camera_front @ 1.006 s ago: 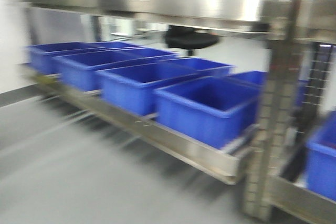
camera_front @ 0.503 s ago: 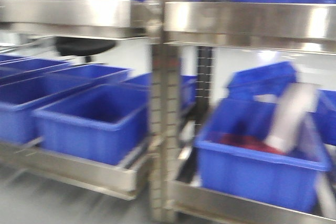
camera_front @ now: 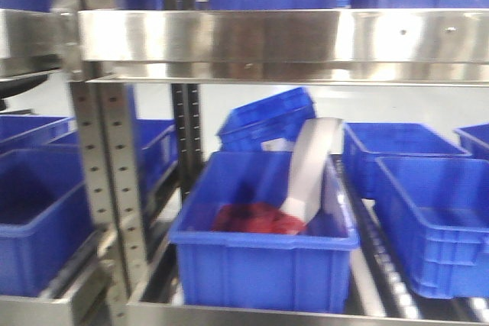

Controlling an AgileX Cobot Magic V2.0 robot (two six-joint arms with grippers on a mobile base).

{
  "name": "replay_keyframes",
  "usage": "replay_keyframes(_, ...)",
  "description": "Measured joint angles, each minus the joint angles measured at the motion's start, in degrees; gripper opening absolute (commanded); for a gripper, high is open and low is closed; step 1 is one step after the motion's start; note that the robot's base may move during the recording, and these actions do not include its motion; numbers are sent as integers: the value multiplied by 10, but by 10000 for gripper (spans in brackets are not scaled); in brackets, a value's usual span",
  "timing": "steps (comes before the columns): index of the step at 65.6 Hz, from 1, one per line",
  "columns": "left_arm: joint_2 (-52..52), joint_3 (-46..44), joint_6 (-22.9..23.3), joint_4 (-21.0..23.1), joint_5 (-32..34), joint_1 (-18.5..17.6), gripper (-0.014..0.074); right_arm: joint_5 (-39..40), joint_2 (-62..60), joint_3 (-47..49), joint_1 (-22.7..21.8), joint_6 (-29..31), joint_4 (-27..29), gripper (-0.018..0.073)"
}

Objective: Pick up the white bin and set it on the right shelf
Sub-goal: 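Turn the base toward the steel shelf rack with blue crates, then raise the held bin above the steel shelf edge with both grippers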

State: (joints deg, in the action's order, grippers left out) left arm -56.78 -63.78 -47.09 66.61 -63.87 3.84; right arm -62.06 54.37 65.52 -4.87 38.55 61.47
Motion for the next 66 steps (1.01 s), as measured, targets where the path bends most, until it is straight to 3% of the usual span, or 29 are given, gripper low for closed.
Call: replay_keyframes(66, 0, 0, 0, 0, 0, 0, 229, 0, 0, 0, 0, 0, 0, 393)
